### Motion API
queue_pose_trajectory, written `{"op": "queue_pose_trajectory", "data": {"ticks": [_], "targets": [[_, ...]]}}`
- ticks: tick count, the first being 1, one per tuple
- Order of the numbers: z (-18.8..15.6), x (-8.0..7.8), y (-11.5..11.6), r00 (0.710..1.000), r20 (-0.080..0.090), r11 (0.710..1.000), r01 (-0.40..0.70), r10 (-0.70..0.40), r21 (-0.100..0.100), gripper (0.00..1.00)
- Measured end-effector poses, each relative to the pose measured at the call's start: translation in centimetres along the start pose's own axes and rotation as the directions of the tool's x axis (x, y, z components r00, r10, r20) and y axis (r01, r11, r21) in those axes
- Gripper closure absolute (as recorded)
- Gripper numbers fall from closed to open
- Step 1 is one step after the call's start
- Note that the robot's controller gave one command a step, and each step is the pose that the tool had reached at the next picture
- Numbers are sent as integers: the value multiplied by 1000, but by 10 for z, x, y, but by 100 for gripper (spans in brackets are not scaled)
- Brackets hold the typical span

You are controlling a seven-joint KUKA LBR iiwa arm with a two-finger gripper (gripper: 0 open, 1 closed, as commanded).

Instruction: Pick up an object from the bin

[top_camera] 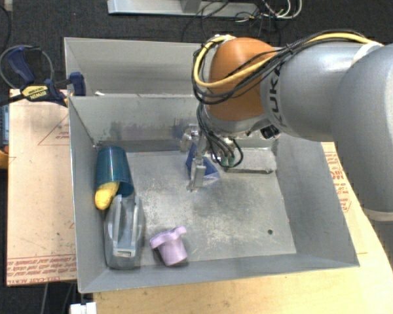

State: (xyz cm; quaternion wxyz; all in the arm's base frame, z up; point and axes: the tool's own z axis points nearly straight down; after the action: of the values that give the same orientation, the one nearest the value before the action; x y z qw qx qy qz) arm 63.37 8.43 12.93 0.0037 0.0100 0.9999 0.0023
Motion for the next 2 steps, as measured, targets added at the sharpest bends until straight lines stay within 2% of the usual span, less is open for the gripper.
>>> {"op": "queue_pose_trajectory", "data": {"ticks": [1, 2], "targets": [[29, -13, -26, 1000, -8, 1000, -20, 20, 1, 0], [49, 4, -170, 998, 19, 998, -54, 55, -10, 0]]}}
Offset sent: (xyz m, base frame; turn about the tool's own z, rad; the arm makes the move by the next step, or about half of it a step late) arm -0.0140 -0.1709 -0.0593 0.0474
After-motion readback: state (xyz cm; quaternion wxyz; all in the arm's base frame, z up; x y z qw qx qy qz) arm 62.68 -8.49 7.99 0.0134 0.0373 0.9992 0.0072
